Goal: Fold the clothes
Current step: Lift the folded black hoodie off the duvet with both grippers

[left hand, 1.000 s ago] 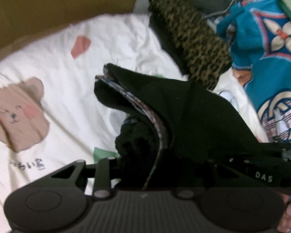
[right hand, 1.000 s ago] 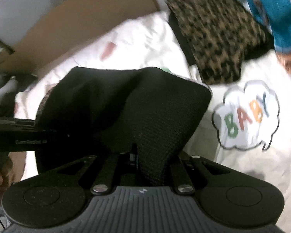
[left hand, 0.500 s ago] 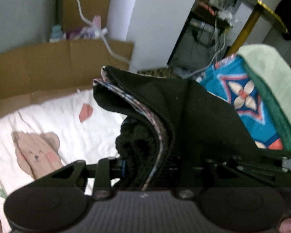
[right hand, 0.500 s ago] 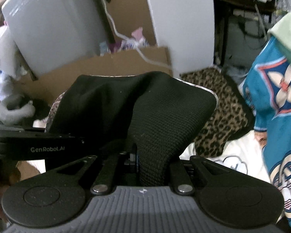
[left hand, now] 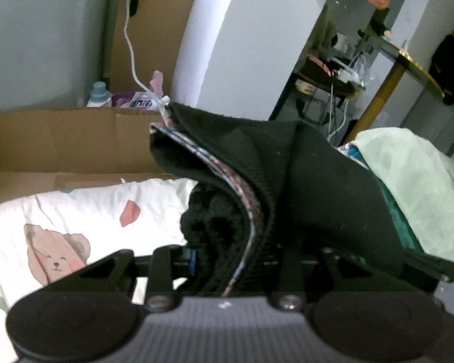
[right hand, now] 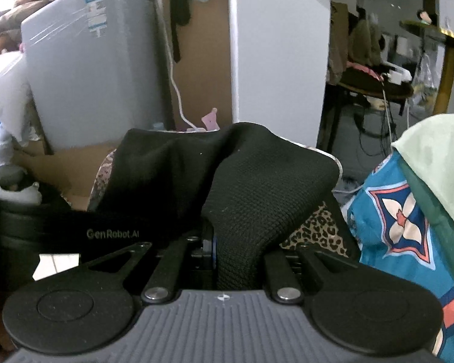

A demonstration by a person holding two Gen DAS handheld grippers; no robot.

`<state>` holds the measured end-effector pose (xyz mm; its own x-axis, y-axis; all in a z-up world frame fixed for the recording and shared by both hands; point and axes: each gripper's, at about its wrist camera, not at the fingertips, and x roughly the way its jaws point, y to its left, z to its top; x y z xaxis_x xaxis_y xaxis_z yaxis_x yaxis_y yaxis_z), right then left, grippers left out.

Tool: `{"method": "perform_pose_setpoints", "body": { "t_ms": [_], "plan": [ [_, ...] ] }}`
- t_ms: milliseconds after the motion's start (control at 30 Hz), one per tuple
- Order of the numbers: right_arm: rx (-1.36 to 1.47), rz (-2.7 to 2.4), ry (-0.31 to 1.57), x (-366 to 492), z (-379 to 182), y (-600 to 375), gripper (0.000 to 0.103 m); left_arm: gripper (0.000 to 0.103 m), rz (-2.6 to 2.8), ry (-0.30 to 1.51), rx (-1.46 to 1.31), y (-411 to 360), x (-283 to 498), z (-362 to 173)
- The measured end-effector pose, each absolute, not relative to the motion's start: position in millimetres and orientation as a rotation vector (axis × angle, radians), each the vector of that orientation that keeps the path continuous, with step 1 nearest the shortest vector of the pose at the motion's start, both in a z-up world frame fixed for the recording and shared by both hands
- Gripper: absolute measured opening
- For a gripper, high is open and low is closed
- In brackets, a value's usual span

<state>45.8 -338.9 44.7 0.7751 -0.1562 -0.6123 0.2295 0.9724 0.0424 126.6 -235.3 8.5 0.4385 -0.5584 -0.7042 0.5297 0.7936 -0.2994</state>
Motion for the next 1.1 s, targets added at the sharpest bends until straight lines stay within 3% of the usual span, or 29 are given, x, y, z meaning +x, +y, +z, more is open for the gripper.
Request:
{"method": "perform_pose_setpoints", "body": {
  "t_ms": [167,700,1100],
  "plan": [
    [0.074,-0.18,0.66,52.9,42.2,-341.7,0.009,0.035,-0.669,0.945,-0.187,-226.7,138.3,-7.4],
    [0.079,-0.259,0.737,42.3,26.5,-364.4,0.009,0.036,-0.708,0.939,-0.118,-254.3,127.7,-9.7],
    [0.134,-0.299,0.687,32.0,30.3,-397.9,0.009,0.036,-0.763,0.902,-0.094,-272.2,123.2,1.8]
  ]
}}
